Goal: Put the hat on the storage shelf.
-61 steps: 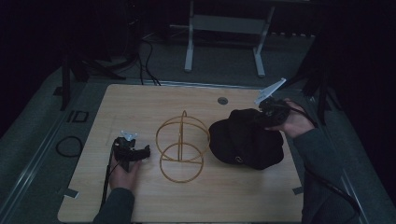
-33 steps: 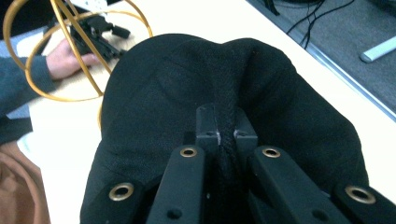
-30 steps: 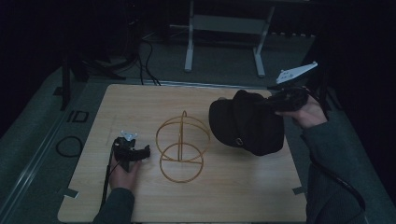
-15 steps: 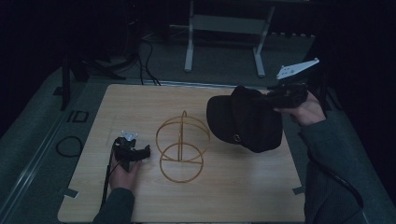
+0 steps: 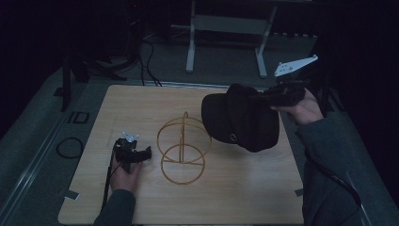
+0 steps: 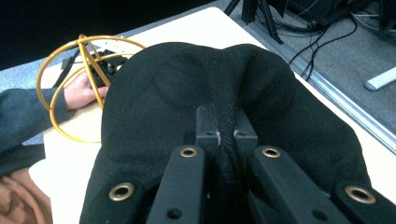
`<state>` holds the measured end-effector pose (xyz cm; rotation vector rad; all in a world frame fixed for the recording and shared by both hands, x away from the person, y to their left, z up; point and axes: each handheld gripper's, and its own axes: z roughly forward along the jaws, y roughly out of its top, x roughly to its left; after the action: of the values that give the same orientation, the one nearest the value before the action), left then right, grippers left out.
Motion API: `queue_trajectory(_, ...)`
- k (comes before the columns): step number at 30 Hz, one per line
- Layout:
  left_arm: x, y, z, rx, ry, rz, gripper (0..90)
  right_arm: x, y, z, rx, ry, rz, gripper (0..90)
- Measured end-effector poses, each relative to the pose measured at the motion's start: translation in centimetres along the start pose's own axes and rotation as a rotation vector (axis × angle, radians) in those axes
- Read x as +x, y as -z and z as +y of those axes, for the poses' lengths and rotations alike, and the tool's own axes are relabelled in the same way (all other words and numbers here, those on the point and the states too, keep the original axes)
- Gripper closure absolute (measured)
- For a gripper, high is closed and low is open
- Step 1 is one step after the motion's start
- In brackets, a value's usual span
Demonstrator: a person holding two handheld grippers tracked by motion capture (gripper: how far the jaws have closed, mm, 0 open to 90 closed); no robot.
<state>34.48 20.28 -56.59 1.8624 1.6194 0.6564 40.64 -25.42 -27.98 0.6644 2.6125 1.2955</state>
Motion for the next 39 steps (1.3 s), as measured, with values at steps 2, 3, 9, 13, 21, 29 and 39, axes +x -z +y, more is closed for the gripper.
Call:
queue_trajectory(2,0.0,0.0,0.0,0.000,0.000,0.000,12.3,0.0,0.0,0.1,-0.002,0.001,0.002,86.1)
queue_trajectory(3,0.0,0.0,0.0,0.000,0.000,0.000,12.3,0.1,0.0,0.2,-0.004,0.002,0.003,86.1)
queue_trajectory(9,0.0,0.0,0.0,0.000,0.000,0.000,12.3,0.4,0.1,0.7,-0.024,0.011,0.019,86.1)
queue_trajectory(13,0.0,0.0,0.0,0.000,0.000,0.000,12.3,0.7,0.1,1.3,-0.036,0.020,0.032,86.1)
queue_trajectory(21,0.0,0.0,0.0,0.000,-0.001,0.000,12.3,1.5,-0.2,2.4,-0.058,0.046,0.055,86.1)
queue_trajectory(29,0.0,0.0,0.0,0.000,0.000,0.000,12.3,2.3,-0.5,3.2,-0.063,0.068,0.068,86.1)
queue_trajectory(39,0.0,0.0,0.0,0.000,0.000,0.000,12.3,3.4,-1.2,4.7,-0.076,0.101,0.088,86.1)
